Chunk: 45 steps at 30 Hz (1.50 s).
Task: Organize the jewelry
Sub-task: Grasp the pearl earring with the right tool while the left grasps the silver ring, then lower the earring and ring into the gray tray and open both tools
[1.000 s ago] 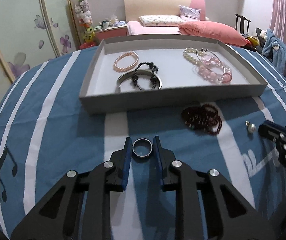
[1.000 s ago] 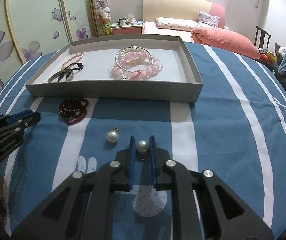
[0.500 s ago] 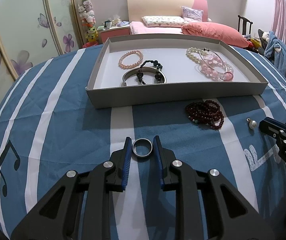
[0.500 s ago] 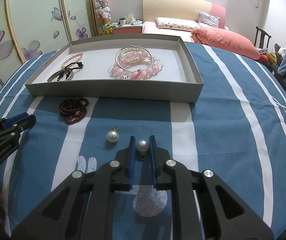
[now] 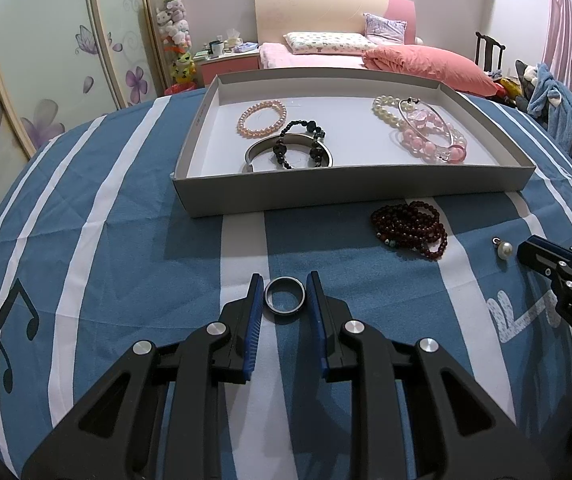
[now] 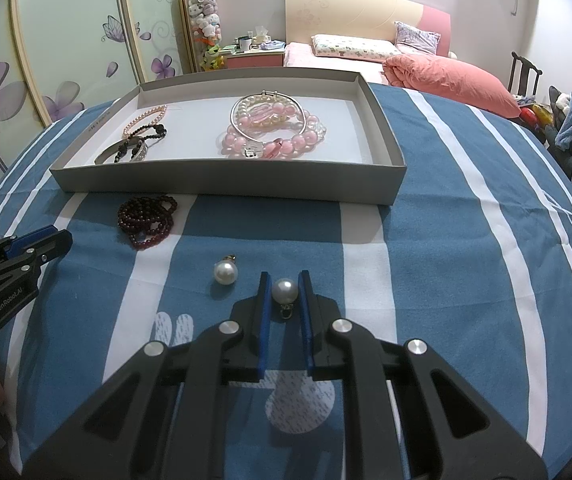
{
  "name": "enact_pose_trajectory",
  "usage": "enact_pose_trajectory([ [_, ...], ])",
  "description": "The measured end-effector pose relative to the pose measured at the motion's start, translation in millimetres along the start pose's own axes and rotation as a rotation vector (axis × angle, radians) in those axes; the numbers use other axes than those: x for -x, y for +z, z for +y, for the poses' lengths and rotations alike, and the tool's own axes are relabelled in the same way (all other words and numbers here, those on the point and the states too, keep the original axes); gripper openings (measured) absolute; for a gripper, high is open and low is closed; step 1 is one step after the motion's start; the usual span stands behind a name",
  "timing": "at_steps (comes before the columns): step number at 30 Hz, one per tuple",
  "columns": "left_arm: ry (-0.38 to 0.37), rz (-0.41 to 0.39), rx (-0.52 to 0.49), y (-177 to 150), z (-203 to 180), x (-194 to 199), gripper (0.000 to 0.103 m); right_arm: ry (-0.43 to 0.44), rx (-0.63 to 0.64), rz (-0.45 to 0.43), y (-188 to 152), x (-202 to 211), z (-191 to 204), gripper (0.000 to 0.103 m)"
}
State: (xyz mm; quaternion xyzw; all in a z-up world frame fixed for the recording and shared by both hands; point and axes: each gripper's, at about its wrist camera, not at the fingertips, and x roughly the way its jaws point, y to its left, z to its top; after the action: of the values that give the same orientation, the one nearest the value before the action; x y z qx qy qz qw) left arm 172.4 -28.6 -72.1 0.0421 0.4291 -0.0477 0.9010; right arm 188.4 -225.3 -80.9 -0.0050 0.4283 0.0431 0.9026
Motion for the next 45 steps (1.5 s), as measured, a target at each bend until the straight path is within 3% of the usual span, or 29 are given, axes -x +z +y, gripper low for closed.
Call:
enact_pose_trajectory([
  [14, -0.040, -0.006, 0.051, -11.3, 12.7, 10.9, 0.023, 0.008, -0.012, -0.011, -4.6, 7.5, 4.1, 0.014],
  [20, -0.045, -0.115, 0.078, -5.6, 15.2, 34.5, 0.023, 0.031, -0.014, -0.172, 7.6, 44.7, 16.3, 0.014],
  [32, 0.012, -0.458, 0.049, 9.8, 1.7, 92.9, 0.023, 0.002, 0.011, -0.548, 19.0, 114.0, 37.2, 0.014],
  [37, 0.013, -0.500, 0.052, 11.9, 0.1, 97.7, 0.023, -0.018, 0.032, -0.632, 16.8, 125.8, 41.6, 0.014],
  [45, 0.032, -0.553, 0.058, 12.4, -1.1, 102.7, 0.023, -0.030, 0.025, -0.675, 19.2, 129.2, 42.0, 0.014],
])
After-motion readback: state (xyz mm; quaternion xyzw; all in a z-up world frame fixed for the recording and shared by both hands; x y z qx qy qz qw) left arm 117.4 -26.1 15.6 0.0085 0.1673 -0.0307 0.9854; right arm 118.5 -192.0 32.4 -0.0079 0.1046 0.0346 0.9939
